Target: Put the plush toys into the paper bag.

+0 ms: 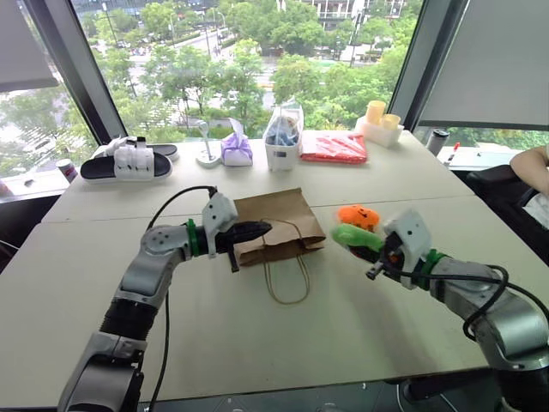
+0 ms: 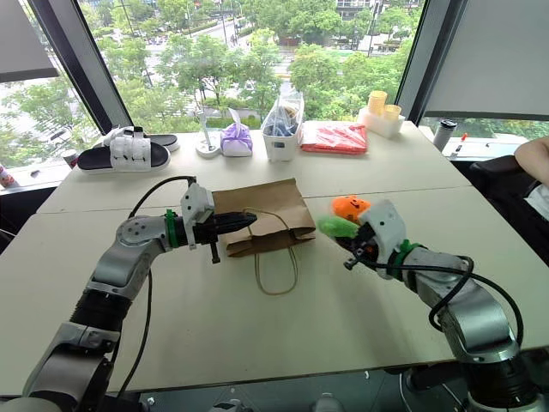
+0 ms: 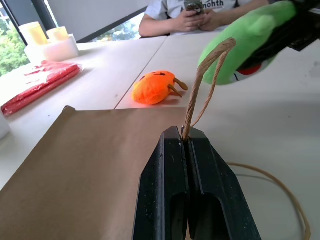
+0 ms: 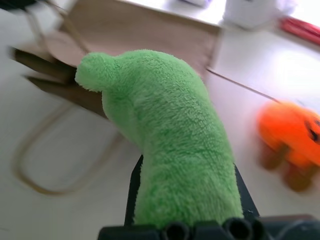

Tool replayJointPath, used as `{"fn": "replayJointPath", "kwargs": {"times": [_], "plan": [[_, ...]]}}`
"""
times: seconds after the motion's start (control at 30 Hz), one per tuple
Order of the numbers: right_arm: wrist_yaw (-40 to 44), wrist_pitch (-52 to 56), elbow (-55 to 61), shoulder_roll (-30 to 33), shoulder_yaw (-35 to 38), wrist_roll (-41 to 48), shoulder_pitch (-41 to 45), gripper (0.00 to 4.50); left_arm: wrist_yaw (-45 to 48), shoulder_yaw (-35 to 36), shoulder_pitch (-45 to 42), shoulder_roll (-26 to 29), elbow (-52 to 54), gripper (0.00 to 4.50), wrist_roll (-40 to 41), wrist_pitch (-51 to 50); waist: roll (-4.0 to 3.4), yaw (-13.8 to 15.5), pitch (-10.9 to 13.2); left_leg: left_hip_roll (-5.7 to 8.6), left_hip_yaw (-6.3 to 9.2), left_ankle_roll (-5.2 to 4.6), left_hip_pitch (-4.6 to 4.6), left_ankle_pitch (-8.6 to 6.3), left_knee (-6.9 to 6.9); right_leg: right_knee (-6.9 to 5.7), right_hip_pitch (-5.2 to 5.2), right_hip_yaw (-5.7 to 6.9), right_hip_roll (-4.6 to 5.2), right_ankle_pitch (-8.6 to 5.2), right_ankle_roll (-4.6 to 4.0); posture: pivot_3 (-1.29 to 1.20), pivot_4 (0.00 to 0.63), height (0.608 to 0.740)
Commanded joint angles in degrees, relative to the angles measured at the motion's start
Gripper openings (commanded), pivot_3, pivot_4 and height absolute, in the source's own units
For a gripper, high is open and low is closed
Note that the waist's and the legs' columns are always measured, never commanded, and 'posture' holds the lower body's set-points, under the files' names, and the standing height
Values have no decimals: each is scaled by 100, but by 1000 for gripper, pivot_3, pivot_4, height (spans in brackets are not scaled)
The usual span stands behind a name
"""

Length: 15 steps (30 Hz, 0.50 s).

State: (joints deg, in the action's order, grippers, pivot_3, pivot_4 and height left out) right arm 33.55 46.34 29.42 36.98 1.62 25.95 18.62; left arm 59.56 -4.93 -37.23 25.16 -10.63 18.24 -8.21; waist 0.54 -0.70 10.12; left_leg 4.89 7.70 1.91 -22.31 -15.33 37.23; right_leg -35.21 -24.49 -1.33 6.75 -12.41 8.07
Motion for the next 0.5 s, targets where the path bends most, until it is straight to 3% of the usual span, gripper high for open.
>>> {"fn": "replayJointPath", "kwargs": {"times": [0.03, 0.17, 0.5], "plan": [[-128, 47, 107, -344, -594, -66, 178, 62, -88, 228, -244, -31, 239, 0, 212, -125, 1, 7, -1, 1, 0, 0, 0, 0, 0, 0, 0, 0, 1, 0, 0, 0, 150, 740], [-187, -392, -507, -818, -1375, -584, 482, 62, -189, 342, -392, -94, 451, 0, 456, -507, 1, -5, 0, 6, 0, 1, -1, 1, 2, 0, 0, -1, 2, 0, 0, 0, 150, 740], [-201, -1354, -2277, -1451, -1629, -1357, 1456, 62, -232, 515, -240, 36, 1434, 0, 1282, -1773, 0, -27, 0, 6, 3, 6, -1, 3, -5, -3, -8, -2, 2, 0, 0, 0, 150, 740]]}}
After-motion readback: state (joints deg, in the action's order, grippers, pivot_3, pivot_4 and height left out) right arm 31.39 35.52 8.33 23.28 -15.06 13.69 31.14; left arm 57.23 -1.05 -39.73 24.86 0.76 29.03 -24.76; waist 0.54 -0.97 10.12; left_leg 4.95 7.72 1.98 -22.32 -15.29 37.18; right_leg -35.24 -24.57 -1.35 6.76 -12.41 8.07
